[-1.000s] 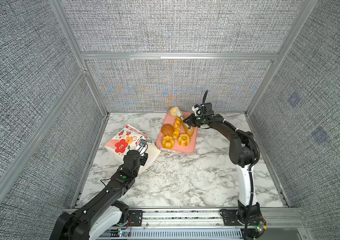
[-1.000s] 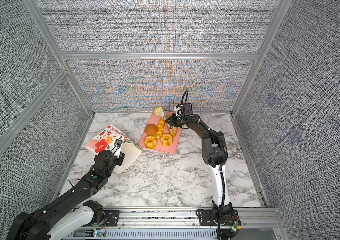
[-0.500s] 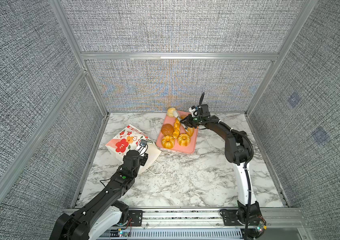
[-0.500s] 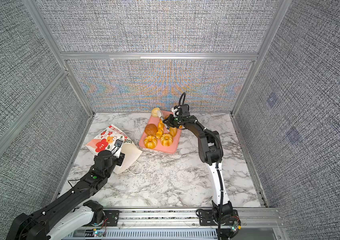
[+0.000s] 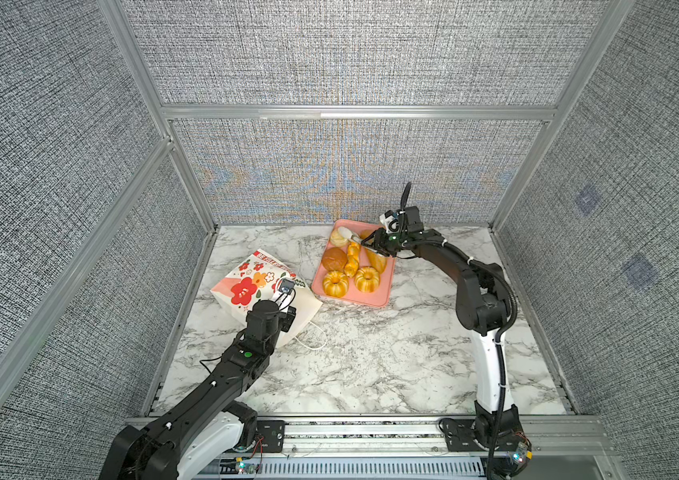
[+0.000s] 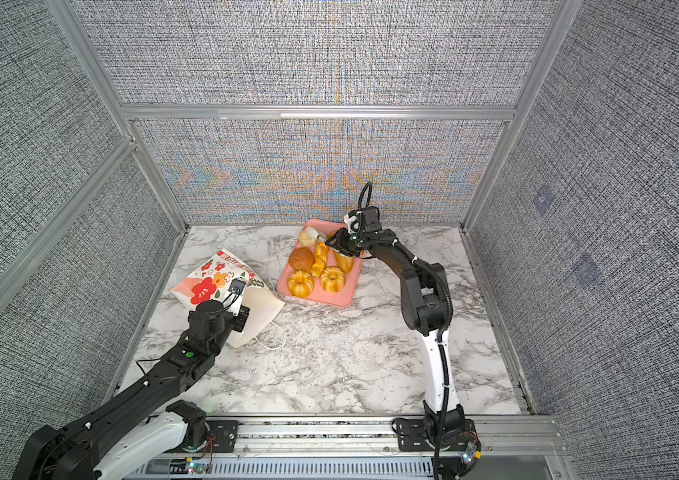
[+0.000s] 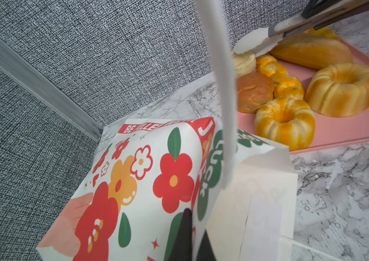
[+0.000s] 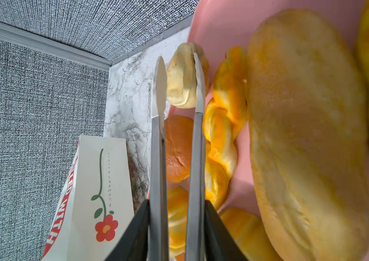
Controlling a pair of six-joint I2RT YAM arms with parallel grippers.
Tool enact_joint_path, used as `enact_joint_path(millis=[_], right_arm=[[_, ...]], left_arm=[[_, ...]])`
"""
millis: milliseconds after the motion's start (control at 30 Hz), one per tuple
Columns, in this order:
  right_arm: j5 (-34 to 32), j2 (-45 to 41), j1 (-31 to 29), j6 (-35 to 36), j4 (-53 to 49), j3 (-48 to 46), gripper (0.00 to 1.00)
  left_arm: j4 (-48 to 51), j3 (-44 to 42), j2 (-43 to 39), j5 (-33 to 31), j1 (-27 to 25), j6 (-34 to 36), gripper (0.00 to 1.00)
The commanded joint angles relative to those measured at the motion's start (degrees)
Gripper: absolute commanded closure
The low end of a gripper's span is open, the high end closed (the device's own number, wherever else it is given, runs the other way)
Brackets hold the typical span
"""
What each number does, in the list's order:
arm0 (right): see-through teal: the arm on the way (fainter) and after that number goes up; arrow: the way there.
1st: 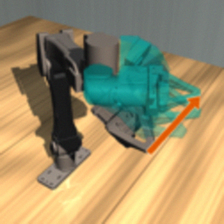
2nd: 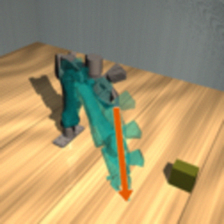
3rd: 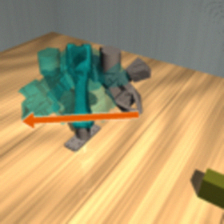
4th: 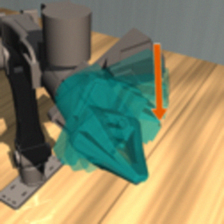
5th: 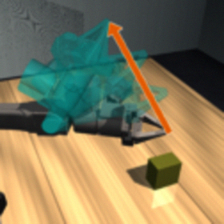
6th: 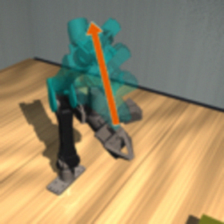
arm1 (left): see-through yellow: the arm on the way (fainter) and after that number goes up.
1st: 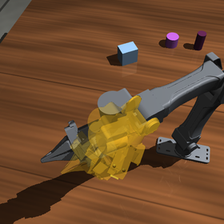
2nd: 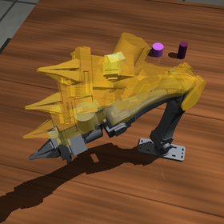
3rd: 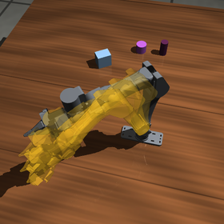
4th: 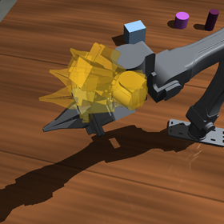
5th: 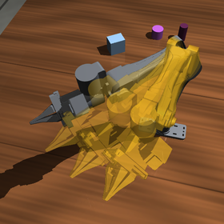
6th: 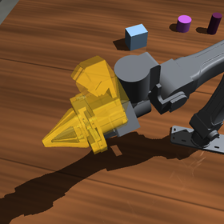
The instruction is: Take the fake bread out of the paper bag
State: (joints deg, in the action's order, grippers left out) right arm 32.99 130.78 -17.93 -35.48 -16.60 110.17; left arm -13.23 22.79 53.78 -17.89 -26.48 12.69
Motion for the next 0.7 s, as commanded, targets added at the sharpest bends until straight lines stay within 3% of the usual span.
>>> enact_joint_path(millis=[0, 367, 533, 667], right_arm=[[-1.6, -1.0, 0.1, 1.7, -2.6, 0.8, 0.62], [-8.3, -4.7, 0.1, 9.0, -10.6, 3.1, 0.6], [-11.2, -6.6, -2.0, 17.6, -13.1, 5.0, 0.6], [-18.9, -7.6, -6.2, 25.8, -15.7, 6.8, 0.6]], left_arm=[[-0.9, -0.2, -0.3, 0.6, 0.1, -0.6, 1.0], [-0.9, -0.3, -0.6, 0.6, 0.1, -0.5, 1.0], [-0.9, -0.5, -1.0, 0.4, 0.0, -0.5, 1.0], [-0.9, -0.5, -1.0, 0.3, 0.1, -0.7, 1.0]])
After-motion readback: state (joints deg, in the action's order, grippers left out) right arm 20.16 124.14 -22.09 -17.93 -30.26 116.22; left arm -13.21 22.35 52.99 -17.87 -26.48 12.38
